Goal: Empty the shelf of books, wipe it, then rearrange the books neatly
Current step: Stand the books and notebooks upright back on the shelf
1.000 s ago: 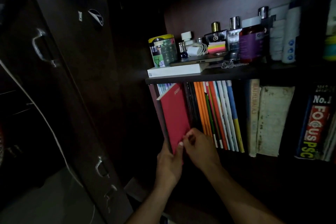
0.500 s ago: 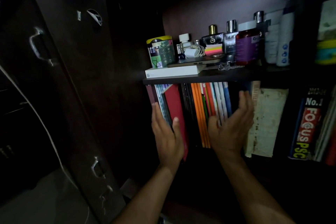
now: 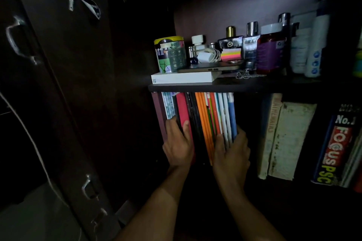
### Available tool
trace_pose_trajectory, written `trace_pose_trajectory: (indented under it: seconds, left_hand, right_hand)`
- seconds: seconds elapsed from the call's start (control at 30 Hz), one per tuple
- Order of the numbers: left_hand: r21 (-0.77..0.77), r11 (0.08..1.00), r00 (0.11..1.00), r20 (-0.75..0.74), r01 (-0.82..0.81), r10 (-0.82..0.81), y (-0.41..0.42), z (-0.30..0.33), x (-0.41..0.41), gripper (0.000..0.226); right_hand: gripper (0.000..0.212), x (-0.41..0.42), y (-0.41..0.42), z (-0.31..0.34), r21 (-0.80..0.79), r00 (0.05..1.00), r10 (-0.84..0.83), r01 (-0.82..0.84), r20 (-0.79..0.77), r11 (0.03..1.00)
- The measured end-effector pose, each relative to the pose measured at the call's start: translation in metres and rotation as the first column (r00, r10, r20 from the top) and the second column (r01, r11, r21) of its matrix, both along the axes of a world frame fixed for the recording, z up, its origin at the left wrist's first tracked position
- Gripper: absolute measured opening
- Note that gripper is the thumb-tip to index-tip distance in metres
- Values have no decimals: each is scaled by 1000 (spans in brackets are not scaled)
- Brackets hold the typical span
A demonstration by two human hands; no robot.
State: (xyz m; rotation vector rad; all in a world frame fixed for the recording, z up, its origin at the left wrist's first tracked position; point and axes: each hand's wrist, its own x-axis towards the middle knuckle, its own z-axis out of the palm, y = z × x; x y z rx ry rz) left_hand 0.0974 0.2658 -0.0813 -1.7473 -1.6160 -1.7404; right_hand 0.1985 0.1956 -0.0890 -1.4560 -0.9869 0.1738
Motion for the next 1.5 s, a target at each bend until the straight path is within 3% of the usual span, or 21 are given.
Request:
trace_pose_trajectory:
  seconds: [0.13, 0.3, 0.43, 0.6, 0.7, 0.83, 0.93, 1.13, 1.23, 1.33, 1.5]
  left_hand:
    - [121, 990, 996, -42, -74, 79, 19, -2, 6, 57]
    - [86, 996, 999, -36, -3, 6, 32, 0, 14, 60]
    - [70, 985, 987, -50, 158, -154, 27, -2, 18, 69]
    - [34, 997, 994, -91, 70, -66, 30, 0, 25, 92]
    - [-48, 997, 985, -155, 67, -74, 20, 0, 16, 90]
    - [-20, 991, 965, -223, 135, -136, 14, 16, 19, 85]
    - [-69, 985, 965, -202, 155, -166, 13, 25, 24, 87]
    - [-350, 929, 904, -349, 117, -246, -16, 44, 2, 83]
    - [-375, 908, 873, -360, 187, -328, -24, 52, -13, 79]
    - [-262, 929, 898, -287, 261, -333, -30, 39, -21, 79]
    - [-384, 908, 893, -332, 167, -304, -29, -10, 10, 97]
  right_hand:
    - [58, -7, -1, -6, 18, 998, 8, -7, -64, 1000]
    - [61, -15, -1, -10, 57, 998, 21, -17, -64, 998]
    - [66, -7, 3, -7, 98, 982, 165, -156, -93, 983]
    - [78, -1, 16, -9, 96, 967, 253, -250, -19, 963]
    - [80, 9, 14, -17, 81, 947, 320, -322, 29, 943]
    - [82, 19, 13, -17, 102, 938, 344, -347, 45, 932]
    - [95, 20, 21, -22, 89, 910, 413, -415, 43, 905]
    - [126, 31, 19, -23, -22, 880, 455, -457, 135, 889]
    - [123, 51, 15, -20, -85, 805, 576, -570, 141, 817]
    - [114, 71, 10, -15, -133, 734, 674, -662, 85, 738]
    - [109, 72, 18, -26, -106, 755, 642, -633, 136, 767]
